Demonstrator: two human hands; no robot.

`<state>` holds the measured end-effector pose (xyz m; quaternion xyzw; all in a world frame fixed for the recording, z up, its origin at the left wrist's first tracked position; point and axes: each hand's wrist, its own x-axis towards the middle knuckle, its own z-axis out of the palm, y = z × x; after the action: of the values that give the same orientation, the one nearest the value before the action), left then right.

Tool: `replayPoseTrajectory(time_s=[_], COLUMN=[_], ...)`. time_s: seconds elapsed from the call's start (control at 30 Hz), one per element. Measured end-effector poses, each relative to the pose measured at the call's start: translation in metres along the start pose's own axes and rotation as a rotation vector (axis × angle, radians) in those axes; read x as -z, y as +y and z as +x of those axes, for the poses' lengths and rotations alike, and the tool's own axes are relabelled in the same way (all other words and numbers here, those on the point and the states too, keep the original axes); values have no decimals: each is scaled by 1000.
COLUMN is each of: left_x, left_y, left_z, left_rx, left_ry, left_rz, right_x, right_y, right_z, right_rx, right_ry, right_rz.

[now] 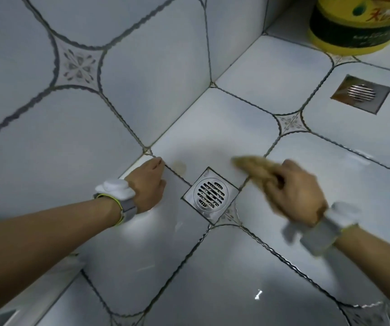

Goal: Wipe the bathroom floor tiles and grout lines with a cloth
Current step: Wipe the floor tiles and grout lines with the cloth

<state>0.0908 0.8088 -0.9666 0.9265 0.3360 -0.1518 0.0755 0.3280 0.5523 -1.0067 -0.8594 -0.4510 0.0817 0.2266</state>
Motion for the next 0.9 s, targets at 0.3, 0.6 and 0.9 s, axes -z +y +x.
replayPoseTrajectory(time_s=[0.3, 0.6, 0.9], left_x=[-9, 1, 0], left_y=[9, 2, 27], left_z=[18, 22, 40], left_rx=[-34, -65, -117], left_ry=[98, 327, 378], left_rz=[-158, -468, -651], right_x=[-7, -80, -33], right_y=[6, -153, -69], right_z=[166, 118, 206], right_rx=[-566, 166, -110], right_ry=[216, -137, 15], right_rz=[-108, 23, -108])
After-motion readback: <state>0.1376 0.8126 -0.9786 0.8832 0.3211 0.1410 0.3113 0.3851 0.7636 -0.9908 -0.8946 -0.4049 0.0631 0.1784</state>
